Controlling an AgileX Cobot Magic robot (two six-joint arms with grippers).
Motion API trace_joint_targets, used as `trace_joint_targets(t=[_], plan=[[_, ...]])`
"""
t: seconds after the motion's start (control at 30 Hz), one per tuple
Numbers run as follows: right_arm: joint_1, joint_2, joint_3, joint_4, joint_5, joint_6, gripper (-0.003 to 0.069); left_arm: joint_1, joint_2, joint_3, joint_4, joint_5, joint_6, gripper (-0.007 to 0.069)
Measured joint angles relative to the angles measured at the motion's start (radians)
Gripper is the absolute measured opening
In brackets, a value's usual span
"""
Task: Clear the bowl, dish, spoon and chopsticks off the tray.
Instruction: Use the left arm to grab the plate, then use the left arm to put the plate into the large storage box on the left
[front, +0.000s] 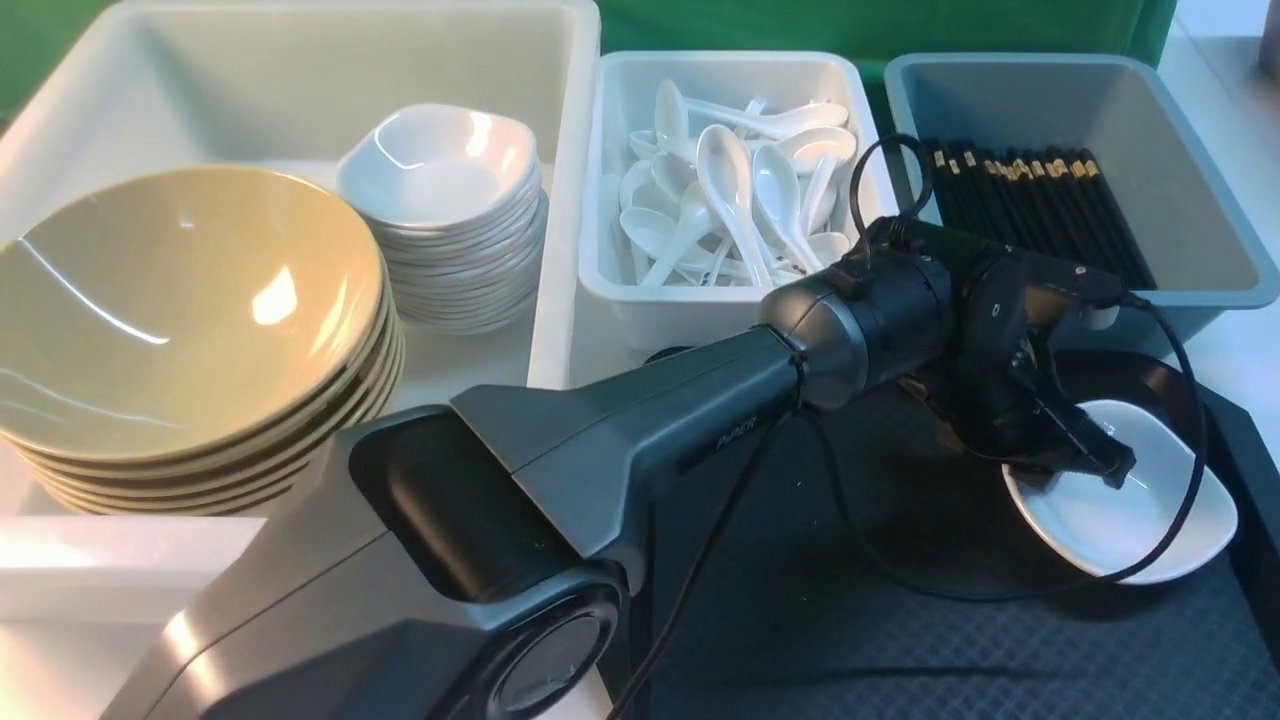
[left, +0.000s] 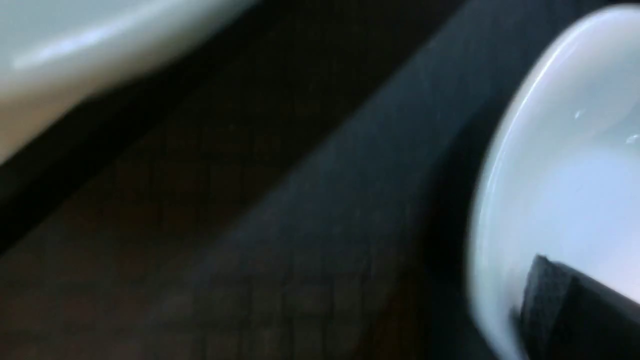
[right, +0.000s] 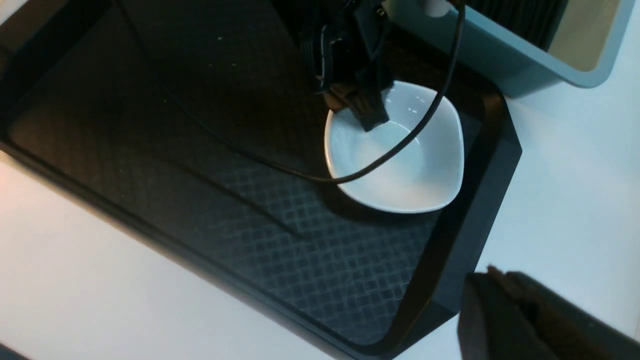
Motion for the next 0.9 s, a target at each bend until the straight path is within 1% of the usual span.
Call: trace_joint_targets(t=[0.03,0.07,0.1,0.17,0.2,0.27,0.3,0.33,0.37,0.43,0.47,0.5,0.53,0.57,0.6,0.63,0.7,0.73,0.77,0.83,0.9], plan=[[0.000,0.000,0.000,0.000,0.000,0.000,0.0035,0.000,-0.002,0.000,0.000,0.004,0.000,0.0088],[0.000,0.000,0.000,0.000,0.000,0.000,0.0035,0.000,-0.023,-0.017,0.014,0.053,0.027,0.0050],[0.000,0.000,0.000,0.000,-0.001,-0.001,0.0035,0.000,-0.053,-0.038,0.058,0.119,0.048,0.0023],[0.000,0.001,0.000,0.000,-0.009,-0.004,0.0035,0.000,-0.085,-0.055,0.117,0.175,0.059,0.0008],[0.000,0.009,-0.001,0.005,-0.026,-0.017,0.0035,0.001,-0.127,-0.074,0.180,0.232,0.066,0.0005],[0.000,0.041,-0.009,0.023,-0.037,-0.040,0.0035,0.015,-0.196,-0.093,0.281,0.292,0.072,0.0001],[0.000,0.054,-0.017,0.039,-0.040,-0.050,0.0035,0.023,-0.233,-0.097,0.307,0.317,0.073,0.0001],[0.000,0.092,-0.032,0.072,-0.048,-0.076,0.0035,0.039,-0.292,-0.102,0.375,0.347,0.076,0.0001],[0.000,0.116,-0.045,0.110,-0.056,-0.095,0.0035,0.059,-0.342,-0.102,0.416,0.361,0.076,0.0001],[0.000,0.159,-0.065,0.179,-0.076,-0.138,0.0035,0.090,-0.403,-0.099,0.451,0.370,0.073,0.0001],[0.000,0.190,-0.079,0.232,-0.091,-0.171,0.0035,0.132,-0.473,-0.086,0.469,0.372,0.066,0.0000],[0.000,0.220,-0.092,0.287,-0.107,-0.205,0.0035,0.174,-0.521,-0.070,0.472,0.373,0.055,0.0000],[0.000,0.258,-0.106,0.350,-0.126,-0.242,0.0035,0.240,-0.575,-0.043,0.463,0.375,0.049,0.0000],[0.000,0.272,-0.113,0.389,-0.137,-0.265,0.0035,0.271,-0.608,-0.021,0.450,0.378,0.047,0.0000],[0.000,0.300,-0.121,0.439,-0.151,-0.296,0.0035,0.325,-0.646,0.012,0.428,0.380,0.047,0.0000],[0.000,0.304,-0.123,0.454,-0.158,-0.305,0.0035,0.347,-0.652,0.019,0.423,0.381,0.047,0.0000],[0.000,0.333,-0.127,0.513,-0.182,-0.344,0.0035,0.496,-0.724,0.117,0.354,0.387,0.050,0.0000],[0.000,0.335,-0.127,0.513,-0.184,-0.345,0.0035,0.507,-0.732,0.125,0.348,0.385,0.050,0.0000],[0.000,0.343,-0.128,0.523,-0.195,-0.350,0.0036,0.584,-0.753,0.188,0.296,0.366,0.054,0.0000],[0.000,0.351,-0.129,0.527,-0.211,-0.361,0.0036,0.693,-0.764,0.258,0.209,0.313,0.063,0.0000],[0.000,0.353,-0.130,0.529,-0.221,-0.361,0.0036,0.771,-0.756,0.320,0.105,0.241,0.087,0.0000]])
